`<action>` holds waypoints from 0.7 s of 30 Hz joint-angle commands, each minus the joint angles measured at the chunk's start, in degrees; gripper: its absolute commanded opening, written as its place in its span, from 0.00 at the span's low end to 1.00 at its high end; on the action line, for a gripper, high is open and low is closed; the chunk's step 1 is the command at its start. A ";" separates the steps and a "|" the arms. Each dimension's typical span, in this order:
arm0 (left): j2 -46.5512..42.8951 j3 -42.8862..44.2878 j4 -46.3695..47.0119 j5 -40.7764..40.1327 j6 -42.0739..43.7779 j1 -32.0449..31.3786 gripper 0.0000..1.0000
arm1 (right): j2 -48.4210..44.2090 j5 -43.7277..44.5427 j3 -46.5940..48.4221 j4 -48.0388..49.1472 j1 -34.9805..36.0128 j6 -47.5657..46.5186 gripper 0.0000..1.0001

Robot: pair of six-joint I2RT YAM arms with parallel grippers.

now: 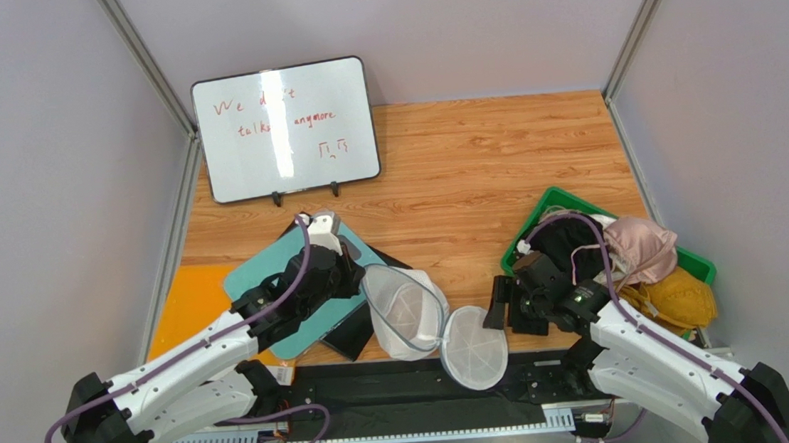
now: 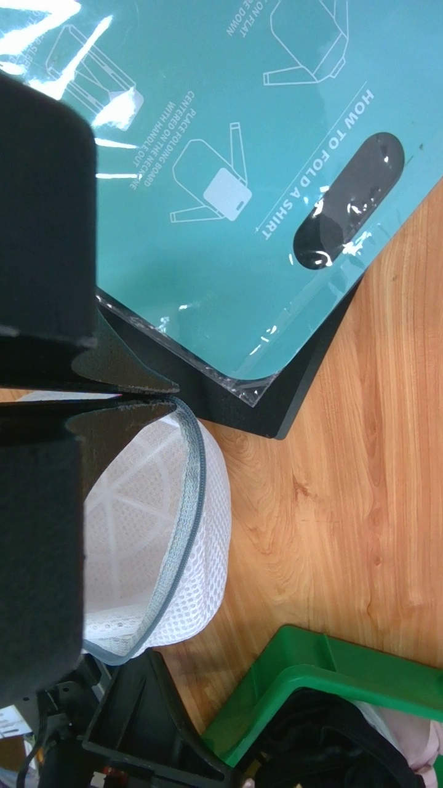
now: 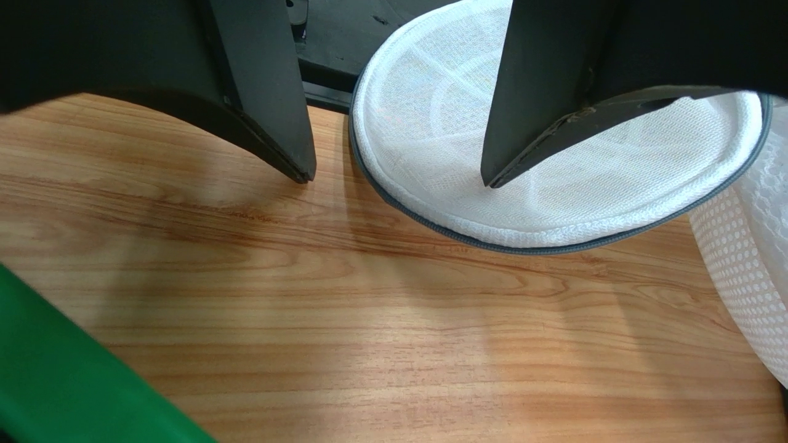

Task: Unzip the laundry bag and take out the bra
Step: Close the laundry bag at the center of the board.

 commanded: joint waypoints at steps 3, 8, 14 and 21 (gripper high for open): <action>-1.10 1.73 1.30 -0.18 1.34 0.69 0.00 | -0.88 -0.58 -2.57 3.90 0.49 1.67 0.61; -0.83 1.81 1.30 0.08 1.42 0.87 0.00 | 2.02 -0.85 -2.31 5.49 2.16 1.23 0.53; -1.10 1.64 1.04 0.08 1.60 0.87 0.00 | 3.26 -0.50 -0.03 4.97 3.21 1.05 0.23; -0.75 1.46 0.95 0.70 2.13 0.87 0.00 | -0.52 3.46 11.47 -5.05 3.21 0.70 0.00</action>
